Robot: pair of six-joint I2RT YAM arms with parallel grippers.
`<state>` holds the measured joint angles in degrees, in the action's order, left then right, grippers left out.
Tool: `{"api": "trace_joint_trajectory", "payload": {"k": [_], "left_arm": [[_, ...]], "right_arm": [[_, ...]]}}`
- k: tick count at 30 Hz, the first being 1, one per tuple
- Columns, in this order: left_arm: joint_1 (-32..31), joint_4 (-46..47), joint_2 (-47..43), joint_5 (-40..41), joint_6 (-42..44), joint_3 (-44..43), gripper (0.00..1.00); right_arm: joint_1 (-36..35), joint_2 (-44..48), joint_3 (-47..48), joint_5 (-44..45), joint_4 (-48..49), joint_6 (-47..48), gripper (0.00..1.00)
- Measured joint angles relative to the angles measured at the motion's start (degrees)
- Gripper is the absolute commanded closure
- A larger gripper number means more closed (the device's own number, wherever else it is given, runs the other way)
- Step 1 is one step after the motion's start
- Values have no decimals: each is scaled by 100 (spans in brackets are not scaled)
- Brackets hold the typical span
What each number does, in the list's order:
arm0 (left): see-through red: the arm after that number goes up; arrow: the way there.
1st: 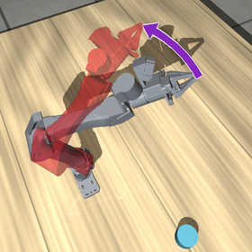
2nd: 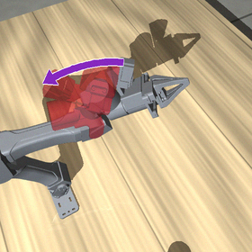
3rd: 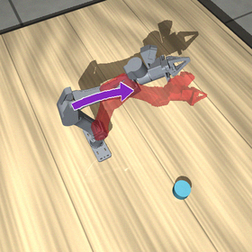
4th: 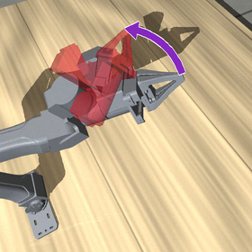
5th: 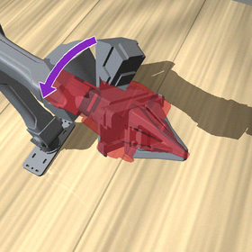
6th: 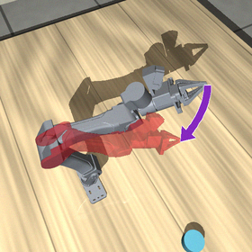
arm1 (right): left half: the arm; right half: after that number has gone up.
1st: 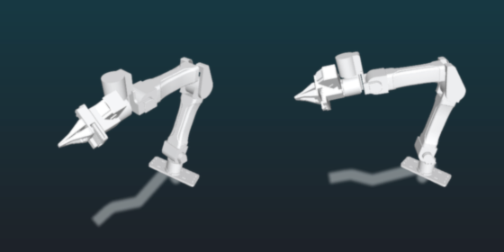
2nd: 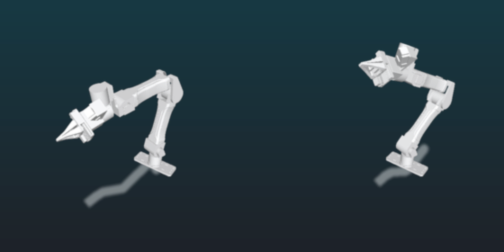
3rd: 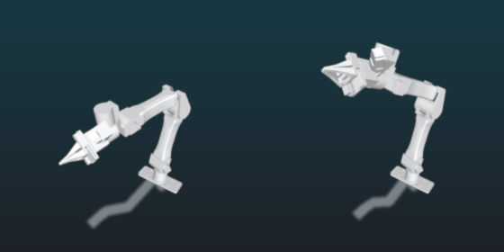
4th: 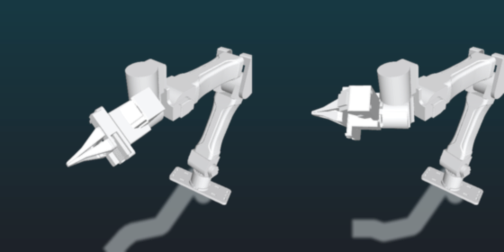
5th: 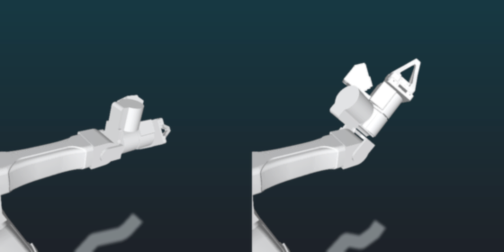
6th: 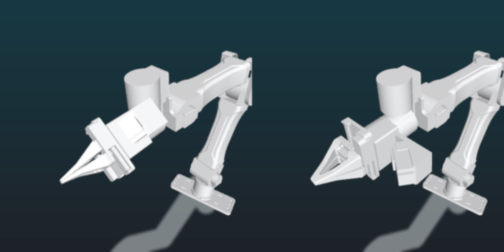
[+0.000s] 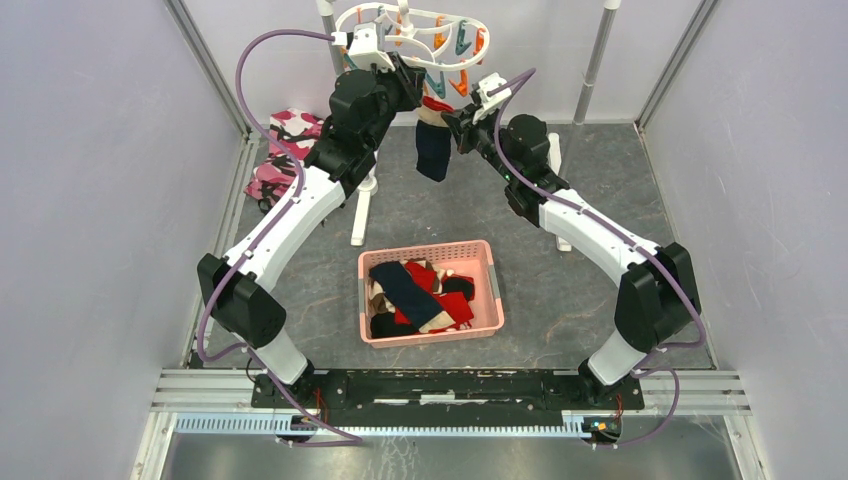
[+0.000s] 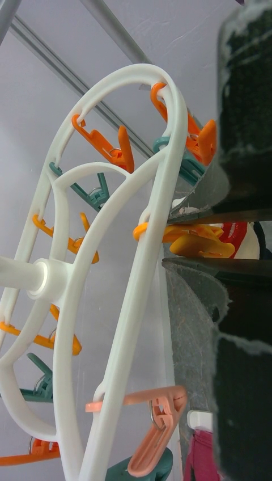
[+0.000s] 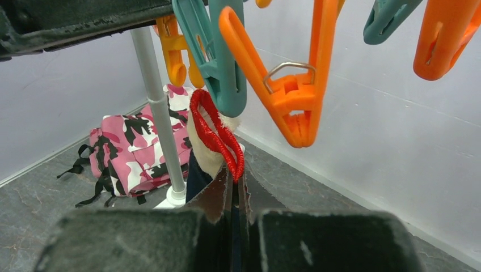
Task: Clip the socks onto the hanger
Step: Open the clamp at the hanger.
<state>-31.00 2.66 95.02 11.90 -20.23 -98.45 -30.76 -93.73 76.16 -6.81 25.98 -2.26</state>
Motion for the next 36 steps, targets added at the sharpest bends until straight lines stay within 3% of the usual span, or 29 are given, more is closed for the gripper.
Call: {"api": "trace_joint_trajectory", "payload": {"k": [36], "left_arm": [[0, -2, 0, 0, 0, 0, 84]], "right_arm": [[-162, -9, 114, 417, -22, 59, 100]]}}
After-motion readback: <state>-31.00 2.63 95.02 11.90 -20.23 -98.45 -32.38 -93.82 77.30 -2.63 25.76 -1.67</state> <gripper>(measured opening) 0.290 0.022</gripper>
